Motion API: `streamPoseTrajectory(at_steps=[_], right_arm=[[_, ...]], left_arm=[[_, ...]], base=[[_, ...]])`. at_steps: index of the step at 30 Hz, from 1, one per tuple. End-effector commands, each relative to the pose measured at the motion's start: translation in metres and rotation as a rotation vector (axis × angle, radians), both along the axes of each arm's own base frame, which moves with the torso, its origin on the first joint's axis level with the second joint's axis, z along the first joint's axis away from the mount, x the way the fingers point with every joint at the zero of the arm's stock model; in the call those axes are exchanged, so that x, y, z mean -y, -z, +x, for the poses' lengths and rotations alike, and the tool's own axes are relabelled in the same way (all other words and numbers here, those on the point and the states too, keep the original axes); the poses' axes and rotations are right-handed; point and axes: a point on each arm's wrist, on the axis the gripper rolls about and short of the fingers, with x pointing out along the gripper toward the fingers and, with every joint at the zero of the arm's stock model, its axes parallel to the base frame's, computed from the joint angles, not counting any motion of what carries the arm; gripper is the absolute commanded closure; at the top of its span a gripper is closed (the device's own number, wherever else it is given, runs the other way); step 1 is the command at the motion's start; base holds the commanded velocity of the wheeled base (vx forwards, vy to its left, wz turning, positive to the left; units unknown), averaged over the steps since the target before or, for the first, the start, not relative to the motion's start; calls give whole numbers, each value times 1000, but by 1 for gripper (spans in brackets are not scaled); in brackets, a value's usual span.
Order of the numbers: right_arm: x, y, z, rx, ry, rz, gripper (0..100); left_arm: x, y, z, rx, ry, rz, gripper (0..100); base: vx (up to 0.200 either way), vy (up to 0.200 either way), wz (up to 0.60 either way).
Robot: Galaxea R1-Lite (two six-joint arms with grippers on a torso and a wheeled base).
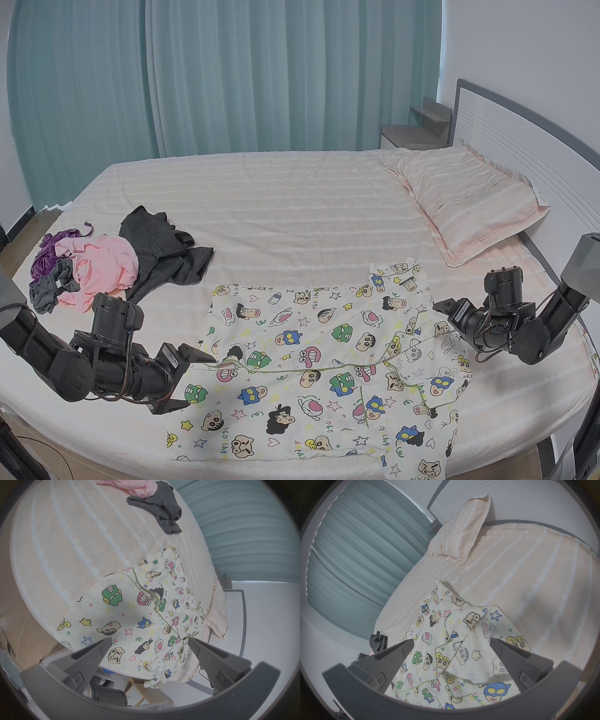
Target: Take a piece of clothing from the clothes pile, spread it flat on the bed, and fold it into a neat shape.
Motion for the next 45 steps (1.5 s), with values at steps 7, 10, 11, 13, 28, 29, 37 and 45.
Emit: streamPoseTrajectory(at_steps=[7,10,11,13,28,29,37,45], right_arm=[[-5,5,-42,-76,-5,46,0],[-5,10,-53,-57,3,80,0],[-5,11,-55,-43,6,89,0],[-3,11,-59,-11,7,101,0],[-7,9,-70,19,-28,124,0],[-7,9,-70,18,-28,124,0],[-11,9,-72,17,-46,128,0],[-10,6,-72,29,-47,131,0]], left_arm=[[-1,1,2,-4,-4,0,0],[-1,1,3,-1,-4,1,0],[-1,1,3,-1,-4,1,0],[-1,1,2,-1,-6,1,0],[13,1,40,47,18,0,0],[14,2,42,49,19,0,0],[34,26,102,120,102,54,0],[58,52,138,244,212,253,0]], base=[[0,200,0],[0,200,0],[0,200,0],[0,0,0],[0,0,0],[0,0,0],[0,0,0],[0,0,0]])
